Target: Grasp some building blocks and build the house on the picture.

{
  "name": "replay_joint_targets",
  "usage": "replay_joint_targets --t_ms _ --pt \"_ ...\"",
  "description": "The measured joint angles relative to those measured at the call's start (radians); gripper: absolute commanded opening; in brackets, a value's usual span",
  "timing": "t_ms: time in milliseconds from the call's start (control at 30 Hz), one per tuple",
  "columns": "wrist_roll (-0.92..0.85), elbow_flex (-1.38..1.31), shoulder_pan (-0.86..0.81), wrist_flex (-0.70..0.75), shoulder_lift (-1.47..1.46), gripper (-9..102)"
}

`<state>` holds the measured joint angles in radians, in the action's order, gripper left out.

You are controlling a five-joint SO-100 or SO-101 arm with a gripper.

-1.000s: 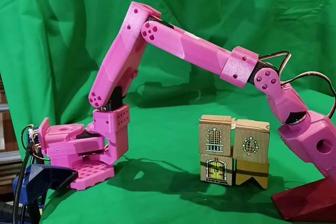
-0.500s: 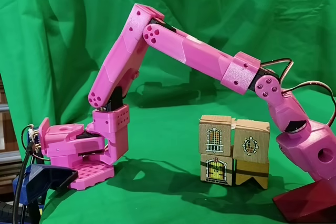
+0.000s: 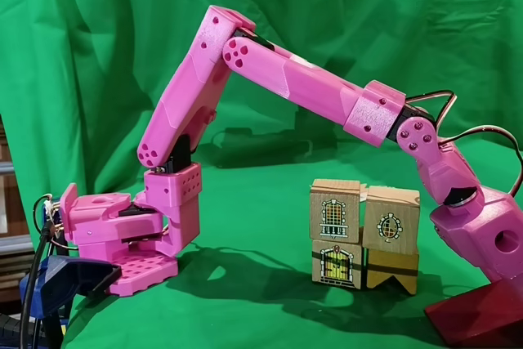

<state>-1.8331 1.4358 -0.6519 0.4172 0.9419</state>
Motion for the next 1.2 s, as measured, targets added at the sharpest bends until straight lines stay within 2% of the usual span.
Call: replay_joint_targets --t_ms 200,333,1200 --pt "0.008 0.0 0.011 0.0 0.0 21" --pt "0.011 0.0 0.011 0.0 0.0 19" --pt "0.011 0.0 0.011 0.0 0.0 18"
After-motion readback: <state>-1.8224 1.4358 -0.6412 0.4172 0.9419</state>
